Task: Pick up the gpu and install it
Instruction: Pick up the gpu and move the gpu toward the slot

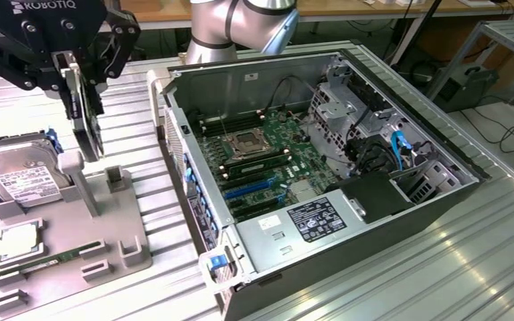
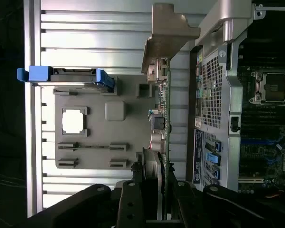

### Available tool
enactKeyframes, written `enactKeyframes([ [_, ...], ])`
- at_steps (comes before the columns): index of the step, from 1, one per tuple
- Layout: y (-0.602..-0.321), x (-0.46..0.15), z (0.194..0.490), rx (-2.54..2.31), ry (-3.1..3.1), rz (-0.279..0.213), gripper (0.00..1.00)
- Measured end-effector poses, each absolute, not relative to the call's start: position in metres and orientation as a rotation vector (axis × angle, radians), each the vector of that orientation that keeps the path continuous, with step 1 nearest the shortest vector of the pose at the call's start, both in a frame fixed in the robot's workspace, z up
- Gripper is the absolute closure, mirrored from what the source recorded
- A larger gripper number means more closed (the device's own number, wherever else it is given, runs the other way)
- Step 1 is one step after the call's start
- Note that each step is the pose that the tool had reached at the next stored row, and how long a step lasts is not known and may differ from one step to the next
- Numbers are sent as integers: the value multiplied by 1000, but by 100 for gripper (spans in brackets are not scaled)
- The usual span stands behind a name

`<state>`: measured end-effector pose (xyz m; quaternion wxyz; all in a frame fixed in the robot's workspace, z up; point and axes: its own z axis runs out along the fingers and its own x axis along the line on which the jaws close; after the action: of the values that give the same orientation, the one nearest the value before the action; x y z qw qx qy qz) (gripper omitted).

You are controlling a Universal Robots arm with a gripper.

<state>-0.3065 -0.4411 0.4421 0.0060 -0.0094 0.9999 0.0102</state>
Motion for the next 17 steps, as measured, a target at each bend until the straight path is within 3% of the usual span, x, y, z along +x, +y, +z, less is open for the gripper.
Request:
enactKeyframes([
  [9, -441, -255, 444, -30, 3074, 30, 72],
  [17, -441, -251, 444, -30, 3071, 30, 72],
])
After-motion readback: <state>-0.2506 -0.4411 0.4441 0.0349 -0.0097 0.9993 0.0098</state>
